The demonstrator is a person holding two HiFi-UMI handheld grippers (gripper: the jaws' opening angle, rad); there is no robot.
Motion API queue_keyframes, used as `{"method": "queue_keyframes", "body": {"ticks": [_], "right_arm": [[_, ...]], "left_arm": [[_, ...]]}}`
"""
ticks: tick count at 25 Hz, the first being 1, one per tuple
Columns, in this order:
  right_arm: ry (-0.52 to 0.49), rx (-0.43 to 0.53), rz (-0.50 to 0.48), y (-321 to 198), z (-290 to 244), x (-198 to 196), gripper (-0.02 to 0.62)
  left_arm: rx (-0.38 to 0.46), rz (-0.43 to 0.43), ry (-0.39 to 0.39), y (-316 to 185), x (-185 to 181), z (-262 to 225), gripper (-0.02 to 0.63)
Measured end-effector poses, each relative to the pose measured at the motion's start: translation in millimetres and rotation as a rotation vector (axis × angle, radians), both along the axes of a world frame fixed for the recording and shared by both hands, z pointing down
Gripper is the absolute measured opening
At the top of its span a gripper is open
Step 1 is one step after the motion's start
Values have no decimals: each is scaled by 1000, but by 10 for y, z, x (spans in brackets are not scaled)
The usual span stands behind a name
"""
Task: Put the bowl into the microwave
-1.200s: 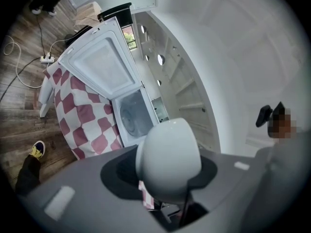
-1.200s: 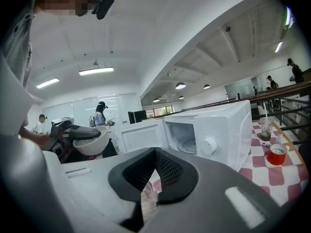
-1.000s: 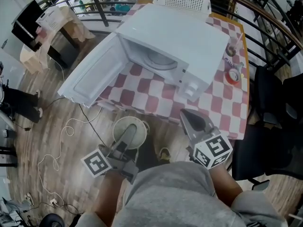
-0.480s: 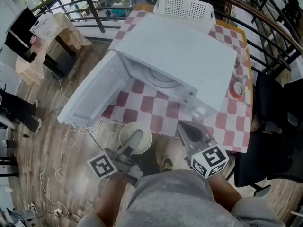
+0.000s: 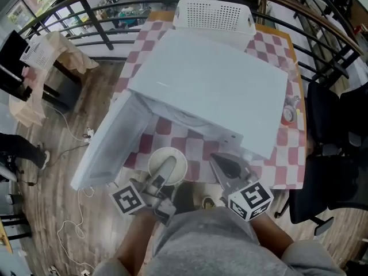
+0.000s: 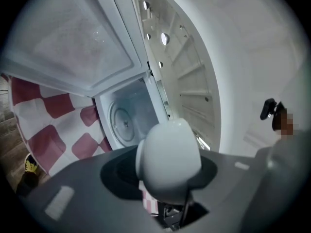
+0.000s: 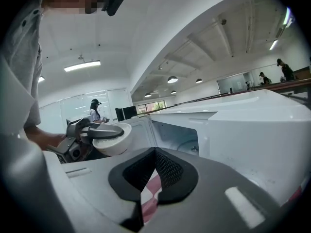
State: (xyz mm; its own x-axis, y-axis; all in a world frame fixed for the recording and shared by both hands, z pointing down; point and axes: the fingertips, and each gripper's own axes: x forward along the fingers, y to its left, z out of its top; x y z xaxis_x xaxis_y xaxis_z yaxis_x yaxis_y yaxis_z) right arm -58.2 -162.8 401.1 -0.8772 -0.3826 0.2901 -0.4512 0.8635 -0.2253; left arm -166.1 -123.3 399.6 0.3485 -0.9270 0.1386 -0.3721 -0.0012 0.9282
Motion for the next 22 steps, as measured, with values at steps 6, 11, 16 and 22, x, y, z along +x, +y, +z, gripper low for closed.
{"method": "queue_keyframes", "body": {"ticks": [6,11,16,22], "right_arm": [[8,-4,32,-103,37,-166,-2],[7,0,66,-226,-6,-265,-2],[0,13,116,-340,-190,-272,-2],[-47,7,187,-443,-440,-207,-2]], "left_arm": [[-10,60,12,-264,-105,78,193],[-6,107,12,-425,-192,95,193],[-17,153,22,-512,-250,143,193],[-3,215,29,-637,-288,152,193]]}}
